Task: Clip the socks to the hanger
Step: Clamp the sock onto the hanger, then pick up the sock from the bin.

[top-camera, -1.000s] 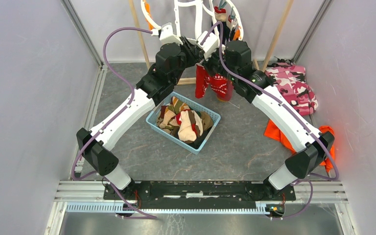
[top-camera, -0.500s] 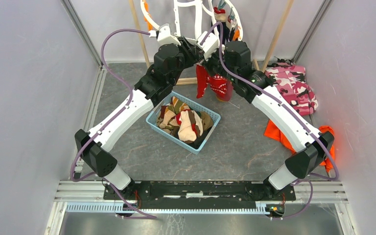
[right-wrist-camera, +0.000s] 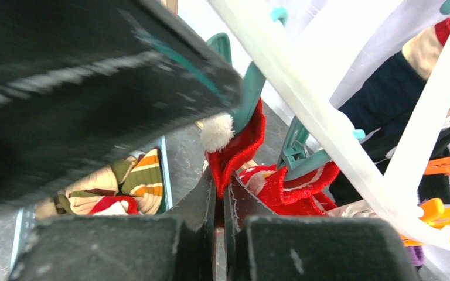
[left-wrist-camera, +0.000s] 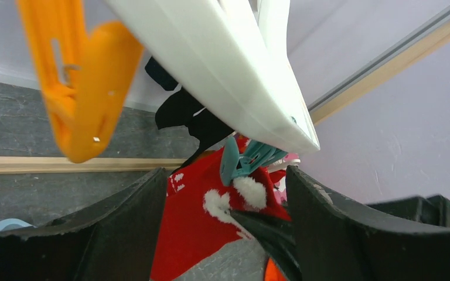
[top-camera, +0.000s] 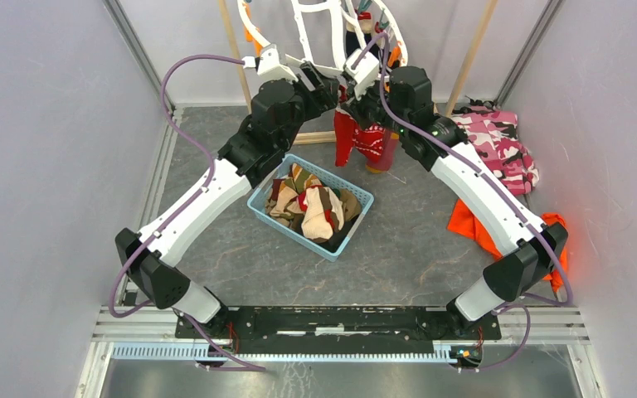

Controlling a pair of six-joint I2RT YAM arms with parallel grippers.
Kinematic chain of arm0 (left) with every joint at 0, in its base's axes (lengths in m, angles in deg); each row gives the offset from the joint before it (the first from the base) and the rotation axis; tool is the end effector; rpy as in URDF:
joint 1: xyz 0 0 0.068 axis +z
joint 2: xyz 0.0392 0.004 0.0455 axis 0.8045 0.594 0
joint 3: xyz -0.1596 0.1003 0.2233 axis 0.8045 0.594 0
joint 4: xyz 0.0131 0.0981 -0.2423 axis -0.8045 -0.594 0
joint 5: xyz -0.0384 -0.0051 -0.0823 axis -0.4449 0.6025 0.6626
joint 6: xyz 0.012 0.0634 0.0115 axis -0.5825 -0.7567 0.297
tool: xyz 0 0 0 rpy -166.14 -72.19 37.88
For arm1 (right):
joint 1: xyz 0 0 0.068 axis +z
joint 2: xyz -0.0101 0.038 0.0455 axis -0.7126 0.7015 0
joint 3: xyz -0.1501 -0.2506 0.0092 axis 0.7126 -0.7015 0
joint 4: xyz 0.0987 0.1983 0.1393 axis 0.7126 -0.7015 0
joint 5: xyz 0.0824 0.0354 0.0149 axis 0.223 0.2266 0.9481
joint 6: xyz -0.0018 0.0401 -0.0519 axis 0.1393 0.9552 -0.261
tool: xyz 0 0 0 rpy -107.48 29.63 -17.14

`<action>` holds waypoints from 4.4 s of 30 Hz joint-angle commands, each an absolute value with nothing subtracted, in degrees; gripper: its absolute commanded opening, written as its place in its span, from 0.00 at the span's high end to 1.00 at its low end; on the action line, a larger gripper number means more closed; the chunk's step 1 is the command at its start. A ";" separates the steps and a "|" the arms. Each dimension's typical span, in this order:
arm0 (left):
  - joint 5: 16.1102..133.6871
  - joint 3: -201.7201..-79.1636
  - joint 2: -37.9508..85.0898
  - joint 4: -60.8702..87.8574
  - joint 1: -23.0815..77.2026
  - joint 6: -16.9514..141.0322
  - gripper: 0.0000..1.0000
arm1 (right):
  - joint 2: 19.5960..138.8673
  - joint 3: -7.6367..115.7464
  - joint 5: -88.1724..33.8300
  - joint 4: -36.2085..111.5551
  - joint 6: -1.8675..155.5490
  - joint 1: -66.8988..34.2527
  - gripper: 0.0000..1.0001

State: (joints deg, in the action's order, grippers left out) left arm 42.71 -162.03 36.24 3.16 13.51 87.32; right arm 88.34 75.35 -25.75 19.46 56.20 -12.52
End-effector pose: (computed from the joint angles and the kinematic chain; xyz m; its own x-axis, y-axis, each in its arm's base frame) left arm 0.2964 -0.2219 0.4760 -0.1940 -0.5532 -0.8101 0.2020 0.7856 -0.5848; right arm 0.3143 0.2131 0.4598 -0.0111 -0.2884 -0.9574 -0.6888 0.6963 -0.2018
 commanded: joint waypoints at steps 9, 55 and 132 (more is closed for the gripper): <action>44.33 -158.00 28.77 3.67 13.48 88.56 0.20 | 88.88 74.42 3.44 23.40 68.67 -24.62 0.90; 65.79 -128.18 1.29 13.45 13.61 71.35 0.00 | 80.99 68.26 23.65 15.77 51.49 -37.85 0.50; 69.82 -123.91 28.81 -4.96 25.91 80.88 0.67 | 58.44 21.75 31.19 12.25 34.74 -56.12 0.24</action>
